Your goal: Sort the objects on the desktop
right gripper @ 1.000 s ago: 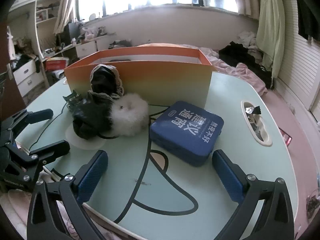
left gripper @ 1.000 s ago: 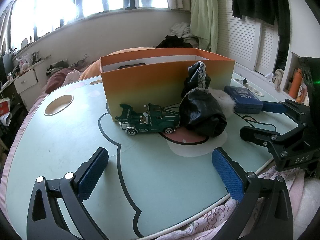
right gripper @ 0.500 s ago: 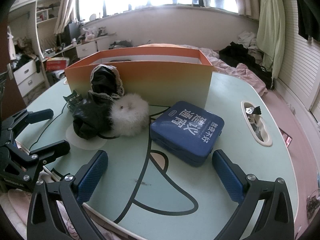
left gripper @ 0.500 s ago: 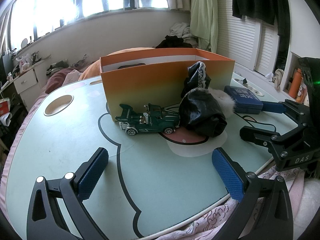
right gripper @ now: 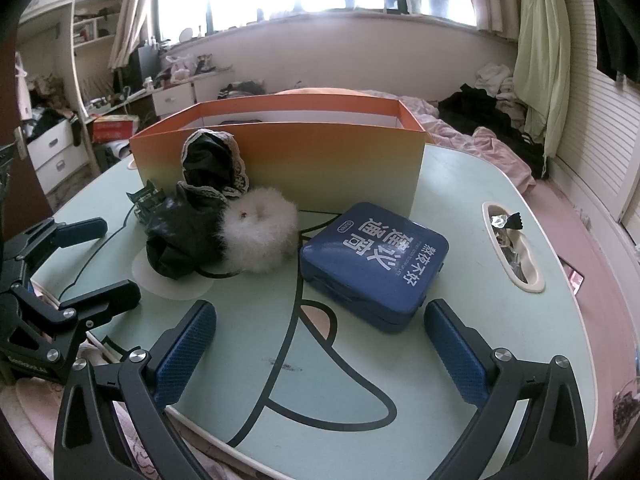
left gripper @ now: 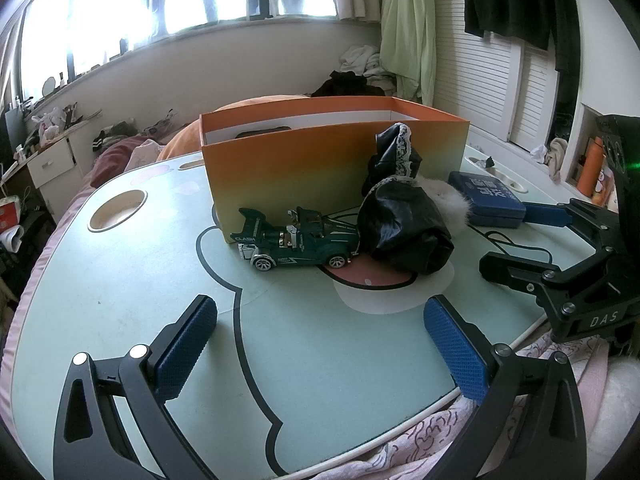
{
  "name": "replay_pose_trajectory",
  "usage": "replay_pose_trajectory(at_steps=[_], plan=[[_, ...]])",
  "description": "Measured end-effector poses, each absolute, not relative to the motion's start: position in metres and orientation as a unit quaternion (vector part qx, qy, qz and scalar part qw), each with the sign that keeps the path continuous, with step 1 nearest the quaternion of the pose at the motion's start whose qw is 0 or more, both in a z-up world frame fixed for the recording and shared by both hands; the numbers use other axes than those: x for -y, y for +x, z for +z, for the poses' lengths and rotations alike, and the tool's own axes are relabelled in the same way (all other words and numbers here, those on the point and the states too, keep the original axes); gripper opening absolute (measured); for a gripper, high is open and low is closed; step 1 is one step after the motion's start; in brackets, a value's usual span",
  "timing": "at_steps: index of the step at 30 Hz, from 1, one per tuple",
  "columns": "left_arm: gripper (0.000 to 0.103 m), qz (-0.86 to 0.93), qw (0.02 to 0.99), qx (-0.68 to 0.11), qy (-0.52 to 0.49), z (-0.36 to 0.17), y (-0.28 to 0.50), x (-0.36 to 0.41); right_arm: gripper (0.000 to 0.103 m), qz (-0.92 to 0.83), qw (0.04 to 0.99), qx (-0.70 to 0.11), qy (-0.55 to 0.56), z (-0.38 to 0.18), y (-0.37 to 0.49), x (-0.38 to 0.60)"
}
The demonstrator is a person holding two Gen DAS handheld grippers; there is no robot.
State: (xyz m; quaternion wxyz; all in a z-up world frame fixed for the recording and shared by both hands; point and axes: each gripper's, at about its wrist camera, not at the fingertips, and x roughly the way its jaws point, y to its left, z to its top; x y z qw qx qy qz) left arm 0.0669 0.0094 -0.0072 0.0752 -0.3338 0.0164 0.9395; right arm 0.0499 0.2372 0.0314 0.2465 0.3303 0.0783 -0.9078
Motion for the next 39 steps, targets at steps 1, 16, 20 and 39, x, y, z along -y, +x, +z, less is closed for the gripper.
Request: replay_pose_trajectory(at_steps=[1,16,20,39], plan=[[0.103,0.940,0.075,-0.016,-0.334,-0.0074,0.0666,-0.0100,0.103,-0.908,0.246,-0.078,0.330,0.0313,0.0498,-0.2368],[0.103,0.940,0.075,-0.016,-0.334,-0.0078,0.0666,-0.0095,0.103,-0.908,0.246,-0.078,0.330,0.0309,0.0517,-0.2389],[0.103,0.940,0.075,-0.016,-0.334,-0.0077,0.0667,-0.0088,0.103,-0.908,0.246,-0.078,0.330,0.0306,0.0514,-0.2383],[0.103,0.940,0.076,-0.016,-0.333,-0.0086,0.0662,-0.0094,0.103,-0.908,0.246,-0.079,0.329,0.0300,0.0543,-0.2408]])
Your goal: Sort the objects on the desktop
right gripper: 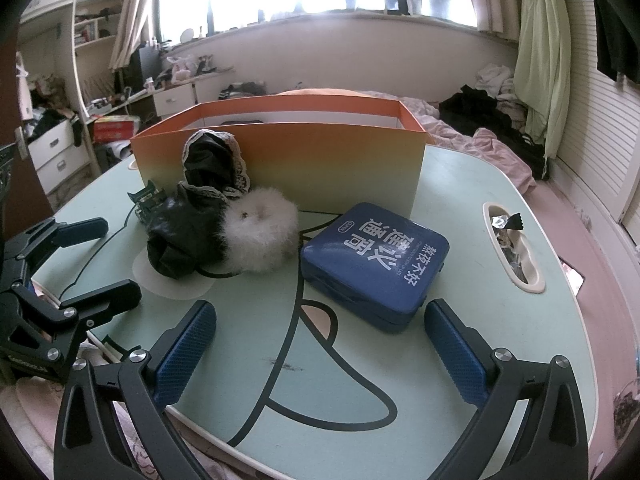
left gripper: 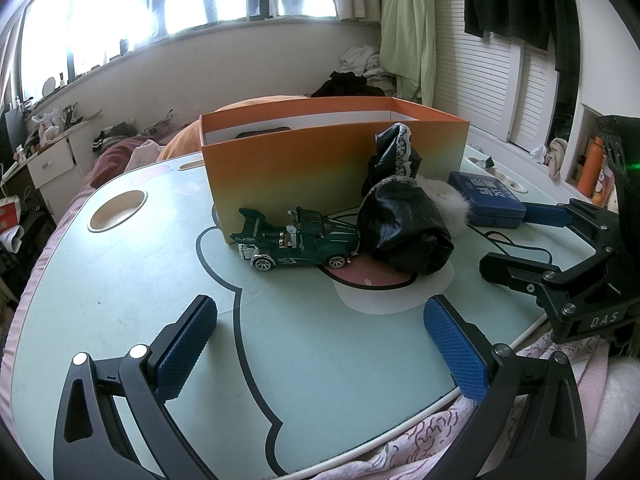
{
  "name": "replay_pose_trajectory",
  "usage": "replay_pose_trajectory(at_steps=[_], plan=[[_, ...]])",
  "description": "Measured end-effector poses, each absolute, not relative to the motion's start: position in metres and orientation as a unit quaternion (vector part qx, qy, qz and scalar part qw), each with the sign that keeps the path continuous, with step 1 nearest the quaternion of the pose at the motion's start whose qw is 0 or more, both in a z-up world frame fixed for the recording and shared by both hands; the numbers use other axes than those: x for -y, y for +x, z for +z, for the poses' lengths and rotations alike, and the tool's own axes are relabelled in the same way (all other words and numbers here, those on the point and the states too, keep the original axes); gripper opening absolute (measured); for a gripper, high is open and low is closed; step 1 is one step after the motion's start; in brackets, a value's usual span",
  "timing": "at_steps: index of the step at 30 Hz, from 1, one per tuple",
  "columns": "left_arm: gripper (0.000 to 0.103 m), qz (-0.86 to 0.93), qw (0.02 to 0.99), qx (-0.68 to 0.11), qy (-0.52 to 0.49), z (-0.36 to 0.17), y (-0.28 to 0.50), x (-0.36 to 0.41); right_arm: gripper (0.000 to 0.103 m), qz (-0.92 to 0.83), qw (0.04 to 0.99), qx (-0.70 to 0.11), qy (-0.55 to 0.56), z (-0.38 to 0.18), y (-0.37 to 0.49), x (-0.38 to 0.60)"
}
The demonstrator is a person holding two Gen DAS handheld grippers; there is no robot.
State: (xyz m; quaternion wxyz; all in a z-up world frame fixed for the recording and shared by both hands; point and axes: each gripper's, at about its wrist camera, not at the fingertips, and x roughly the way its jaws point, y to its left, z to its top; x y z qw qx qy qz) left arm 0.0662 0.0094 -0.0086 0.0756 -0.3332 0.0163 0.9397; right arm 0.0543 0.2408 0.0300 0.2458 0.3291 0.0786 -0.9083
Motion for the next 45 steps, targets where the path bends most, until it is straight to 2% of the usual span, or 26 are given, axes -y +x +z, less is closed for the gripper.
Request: replay_pose_trajectory(at_steps=[45], plan=[[0.103,0.940,0.075,-0.015,-0.332,-0.0099,0.0659,-0.0083,0.103,-0.909,0.245,-0.078,0.328,0.0286,0.0585,-0.2449]])
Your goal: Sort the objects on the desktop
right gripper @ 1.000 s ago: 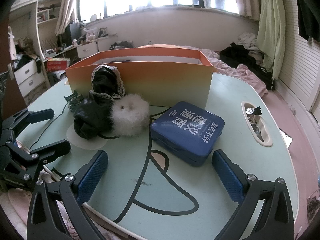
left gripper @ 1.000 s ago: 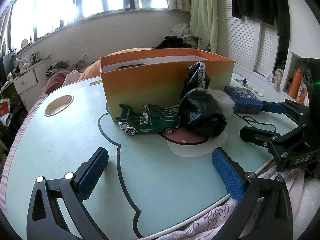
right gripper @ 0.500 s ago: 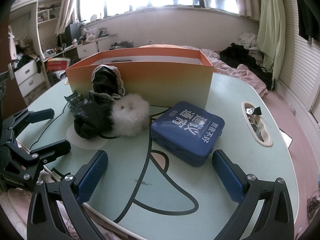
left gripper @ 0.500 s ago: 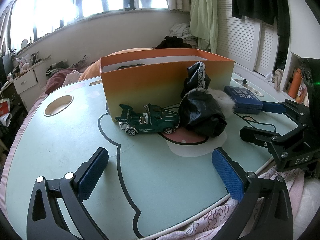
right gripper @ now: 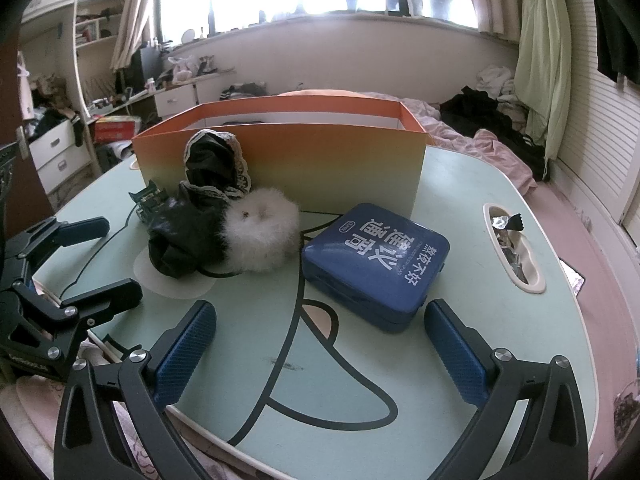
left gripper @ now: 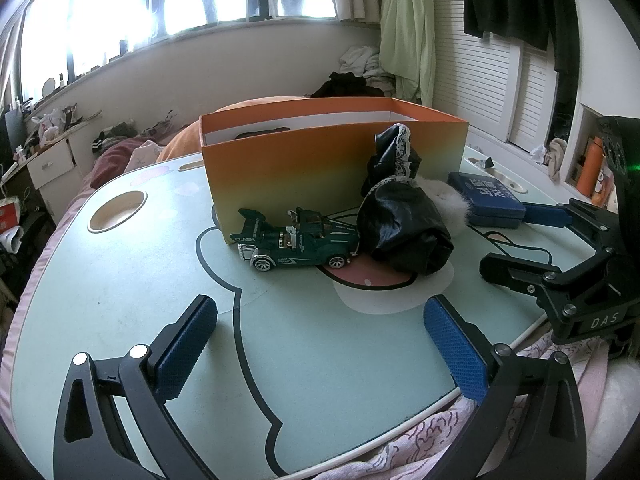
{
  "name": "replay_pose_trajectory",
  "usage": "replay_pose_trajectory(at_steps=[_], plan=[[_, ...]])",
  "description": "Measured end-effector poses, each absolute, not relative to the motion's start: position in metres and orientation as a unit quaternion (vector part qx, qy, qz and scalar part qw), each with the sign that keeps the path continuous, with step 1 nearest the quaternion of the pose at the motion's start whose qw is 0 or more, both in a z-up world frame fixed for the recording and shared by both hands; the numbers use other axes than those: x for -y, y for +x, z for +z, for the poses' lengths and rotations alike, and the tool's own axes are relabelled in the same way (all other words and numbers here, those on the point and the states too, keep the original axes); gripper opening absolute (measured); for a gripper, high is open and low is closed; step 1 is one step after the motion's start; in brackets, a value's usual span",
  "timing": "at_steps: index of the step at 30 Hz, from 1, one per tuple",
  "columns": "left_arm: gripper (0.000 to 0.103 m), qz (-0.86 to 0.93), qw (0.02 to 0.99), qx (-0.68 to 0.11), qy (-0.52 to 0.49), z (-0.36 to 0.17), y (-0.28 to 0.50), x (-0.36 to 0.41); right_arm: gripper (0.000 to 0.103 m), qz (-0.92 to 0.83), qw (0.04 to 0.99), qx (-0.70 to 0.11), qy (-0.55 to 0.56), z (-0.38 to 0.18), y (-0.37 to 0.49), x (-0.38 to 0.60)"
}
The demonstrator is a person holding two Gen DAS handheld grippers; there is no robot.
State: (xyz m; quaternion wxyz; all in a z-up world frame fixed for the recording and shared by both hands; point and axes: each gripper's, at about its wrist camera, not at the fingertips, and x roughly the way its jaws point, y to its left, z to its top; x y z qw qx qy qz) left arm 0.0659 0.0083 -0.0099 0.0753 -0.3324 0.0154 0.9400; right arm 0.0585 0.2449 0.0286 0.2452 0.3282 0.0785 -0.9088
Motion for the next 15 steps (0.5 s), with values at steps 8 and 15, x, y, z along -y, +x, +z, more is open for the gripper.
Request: replay_pose_trajectory(at_steps=[8,15], plan=[[0.103,0.940,0.075,-0.015,-0.333,-0.0096,0.0660,-0.0067,0.103,-0.909,0.245,-0.079,0.328,0.0282,0.0579,-0.2450],[0.087,0.937,0.072,-0.028,-0.339,-0.0037,0.0630,-0.0097,0.103,-0.909,0.245,-0.078,0.328,0.0281,0.0585,-0.2456]])
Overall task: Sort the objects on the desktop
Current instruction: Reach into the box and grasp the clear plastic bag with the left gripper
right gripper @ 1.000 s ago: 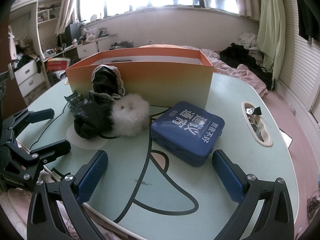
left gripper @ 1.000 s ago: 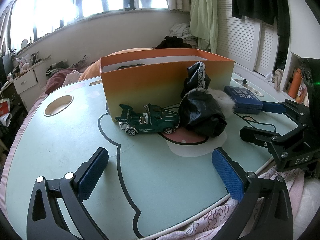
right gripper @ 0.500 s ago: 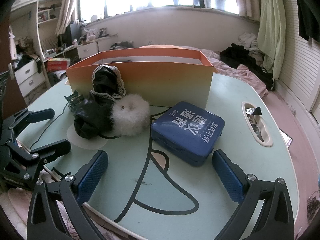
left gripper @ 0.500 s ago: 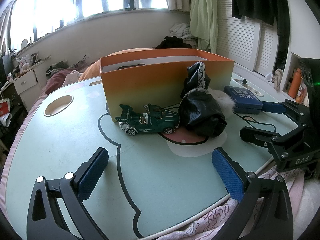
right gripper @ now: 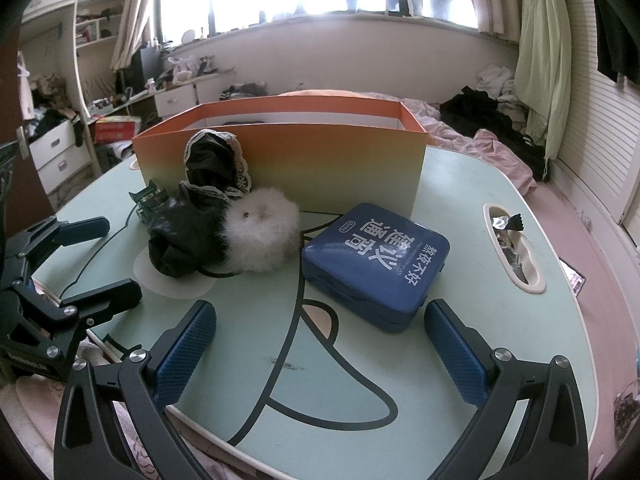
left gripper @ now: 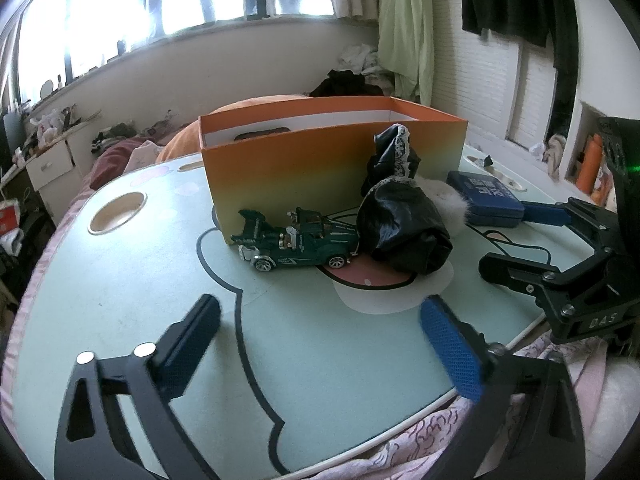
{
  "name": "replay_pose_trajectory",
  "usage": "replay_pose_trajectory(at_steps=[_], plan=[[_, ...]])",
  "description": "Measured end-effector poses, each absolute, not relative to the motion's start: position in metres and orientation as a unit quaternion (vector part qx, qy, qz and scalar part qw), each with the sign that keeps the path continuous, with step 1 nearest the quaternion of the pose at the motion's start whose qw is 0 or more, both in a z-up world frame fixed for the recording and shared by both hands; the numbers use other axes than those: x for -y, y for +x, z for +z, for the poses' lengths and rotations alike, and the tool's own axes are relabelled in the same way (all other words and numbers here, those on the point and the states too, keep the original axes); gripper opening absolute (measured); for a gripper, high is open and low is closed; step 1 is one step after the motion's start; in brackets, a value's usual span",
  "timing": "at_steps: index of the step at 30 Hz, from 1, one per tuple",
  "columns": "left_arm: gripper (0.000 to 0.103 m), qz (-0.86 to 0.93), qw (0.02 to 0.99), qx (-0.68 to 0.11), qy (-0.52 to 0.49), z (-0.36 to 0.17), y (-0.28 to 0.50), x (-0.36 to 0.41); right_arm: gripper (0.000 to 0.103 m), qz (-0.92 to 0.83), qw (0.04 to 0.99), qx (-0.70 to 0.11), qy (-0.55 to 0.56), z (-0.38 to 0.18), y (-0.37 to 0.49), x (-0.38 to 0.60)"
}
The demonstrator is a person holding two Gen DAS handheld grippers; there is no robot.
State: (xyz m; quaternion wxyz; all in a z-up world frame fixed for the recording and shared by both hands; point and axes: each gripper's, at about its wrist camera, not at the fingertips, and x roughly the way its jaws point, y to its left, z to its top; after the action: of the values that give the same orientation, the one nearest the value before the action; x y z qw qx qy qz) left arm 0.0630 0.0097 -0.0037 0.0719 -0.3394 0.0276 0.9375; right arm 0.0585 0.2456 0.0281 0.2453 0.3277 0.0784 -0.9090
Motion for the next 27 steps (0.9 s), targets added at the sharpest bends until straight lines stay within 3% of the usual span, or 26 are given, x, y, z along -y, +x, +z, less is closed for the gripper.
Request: replay_pose_trajectory(at_steps=[2,4,5,7,8,9,13,15,16,27], plan=[[0.075,0.937,0.067,-0.032,-0.340,0.009,0.062,-0.009,0.103,-0.909,0.245,-0.078,0.328,0.027,0.052,-0.244],[0.074,0.943,0.086,-0.009,-0.323,0.034,0.061,-0.006,0.103,-0.909,0.245,-0.078,0.328,0.027,0.053,-0.245],[0.068,0.945,0.093,0.005,-0.314,0.047,0.060,-0.004,0.103,-0.909,0.245,-0.078,0.328,0.027,0.052,-0.244],[0.044,0.941,0.120,0.033,-0.315,0.078,0.045,-0.004,0.103,-0.909,0.245,-0.078,0.328,0.026,0.052,-0.245],[0.026,0.935,0.136,0.042,-0.324,0.089,0.036,-0.004,0.103,-0.909,0.245,-0.078,0.328,0.026,0.052,-0.245],[0.023,0.927,0.160,0.053,-0.335,0.100,0.024,-0.005,0.103,-0.909,0.245,-0.078,0.328,0.026,0.053,-0.245],[0.025,0.890,0.214,0.079,-0.396,0.119,-0.059,-0.024,0.103,-0.909,0.245,-0.078,0.328,0.027,0.050,-0.244],[0.061,0.860,0.205,0.109,-0.454,0.107,-0.107,-0.031,0.103,-0.909,0.245,-0.078,0.328,0.027,0.050,-0.244],[0.065,0.855,0.194,0.134,-0.461,0.099,-0.124,-0.033,0.103,-0.909,0.246,-0.078,0.328,0.027,0.051,-0.244],[0.067,0.809,0.156,0.093,-0.559,0.034,-0.210,-0.088,0.103,-0.909,0.246,-0.077,0.327,0.029,0.050,-0.239]])
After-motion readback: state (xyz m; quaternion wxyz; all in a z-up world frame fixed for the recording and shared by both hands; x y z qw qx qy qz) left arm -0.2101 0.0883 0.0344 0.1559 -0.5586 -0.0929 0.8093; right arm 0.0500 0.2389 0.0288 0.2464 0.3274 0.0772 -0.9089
